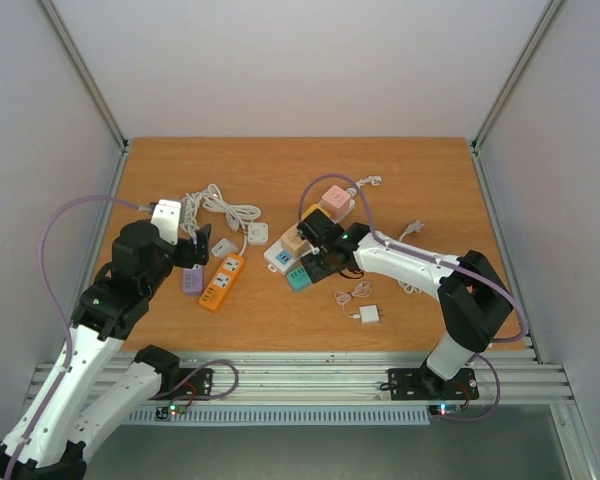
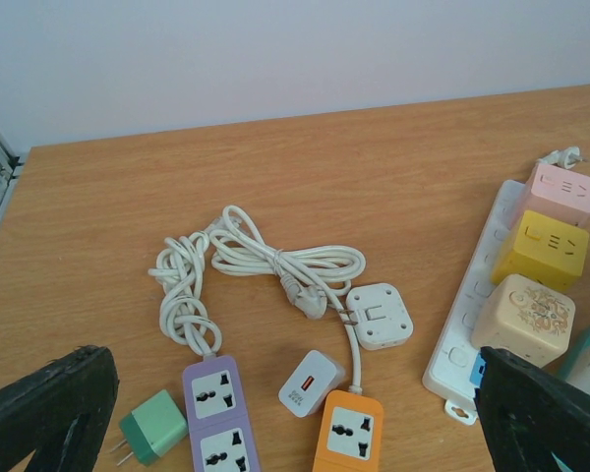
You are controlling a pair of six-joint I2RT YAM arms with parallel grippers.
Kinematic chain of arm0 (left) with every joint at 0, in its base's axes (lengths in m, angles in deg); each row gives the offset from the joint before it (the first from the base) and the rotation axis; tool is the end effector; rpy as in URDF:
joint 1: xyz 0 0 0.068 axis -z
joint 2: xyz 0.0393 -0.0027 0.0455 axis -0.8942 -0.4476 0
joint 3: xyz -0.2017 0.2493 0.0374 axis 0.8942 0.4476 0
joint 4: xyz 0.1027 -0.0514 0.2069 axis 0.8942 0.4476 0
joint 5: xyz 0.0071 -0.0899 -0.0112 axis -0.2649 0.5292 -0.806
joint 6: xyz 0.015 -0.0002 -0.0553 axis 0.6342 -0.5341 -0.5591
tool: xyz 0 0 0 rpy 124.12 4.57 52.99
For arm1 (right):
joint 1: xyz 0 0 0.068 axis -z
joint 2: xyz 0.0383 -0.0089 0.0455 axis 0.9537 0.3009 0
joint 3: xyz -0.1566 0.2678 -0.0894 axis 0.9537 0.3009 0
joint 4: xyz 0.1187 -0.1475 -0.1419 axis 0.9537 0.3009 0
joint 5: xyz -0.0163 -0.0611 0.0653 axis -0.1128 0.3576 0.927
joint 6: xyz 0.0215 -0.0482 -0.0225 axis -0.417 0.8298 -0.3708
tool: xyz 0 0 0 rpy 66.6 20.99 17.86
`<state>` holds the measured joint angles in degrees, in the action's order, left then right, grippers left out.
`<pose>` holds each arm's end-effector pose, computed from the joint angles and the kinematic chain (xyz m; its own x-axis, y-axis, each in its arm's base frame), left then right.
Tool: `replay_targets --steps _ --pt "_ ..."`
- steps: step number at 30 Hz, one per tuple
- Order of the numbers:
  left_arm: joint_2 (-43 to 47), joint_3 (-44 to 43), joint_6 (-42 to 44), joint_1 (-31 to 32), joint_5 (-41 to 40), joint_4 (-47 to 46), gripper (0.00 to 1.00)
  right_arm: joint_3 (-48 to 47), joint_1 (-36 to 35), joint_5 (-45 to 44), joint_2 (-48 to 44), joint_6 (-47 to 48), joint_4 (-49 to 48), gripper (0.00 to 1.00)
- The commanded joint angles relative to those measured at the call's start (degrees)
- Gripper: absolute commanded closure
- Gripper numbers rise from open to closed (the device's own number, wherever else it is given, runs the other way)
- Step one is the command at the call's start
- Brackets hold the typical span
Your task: Insert the plug
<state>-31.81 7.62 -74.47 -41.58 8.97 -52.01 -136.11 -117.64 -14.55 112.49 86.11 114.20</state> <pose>0.0772 -0.0231 0.3660 -0.3858 0.0893 -0.9182 0.1925 0.9812 0.0145 0.2241 0.2191 0.2614 -0.4532 -0.8294 -0.3266 -0.8277 0.5276 -0.1914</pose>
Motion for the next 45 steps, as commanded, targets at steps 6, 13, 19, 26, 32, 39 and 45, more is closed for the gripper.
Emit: replay_targets --steps 6,13,19,26,32,39,45 --pt "0.12 0.25 0.82 -0.2 -0.99 -2.77 0.01 4.16 -0.47 0.47 2.39 -1.42 0.96 0.52" --pt "-0.12 0.14 0.73 -0.2 -0.77 -2.77 0.01 -1.58 -0.47 0.42 -4.46 -5.1 1.18 0.19" --pt "-0.16 0.01 0.67 -0.19 -0.48 -2.6 0.01 -0.06 -0.39 -5.08 -11.46 -10.25 2.16 0.12" --pt "0.07 -0.08 0.38 -0.2 0.11 -2.75 0.01 5.5 0.36 -17.96 -20.14 -27.37 12.74 0.13" --pt "0.2 -0.08 0.21 -0.2 0.59 -2.76 0.01 9.42 0.64 -15.4 -21.2 -38.24 23.03 0.15" --pt "0.39 0.01 0.19 -0.2 0.68 -2.83 0.01 15.15 0.68 -6.88 -21.69 -39.31 21.27 0.29" --pt "0.23 0.01 0.09 -0.22 0.81 -2.71 0.01 17.51 1.26 -2.19 -19.85 -37.66 17.17 0.34"
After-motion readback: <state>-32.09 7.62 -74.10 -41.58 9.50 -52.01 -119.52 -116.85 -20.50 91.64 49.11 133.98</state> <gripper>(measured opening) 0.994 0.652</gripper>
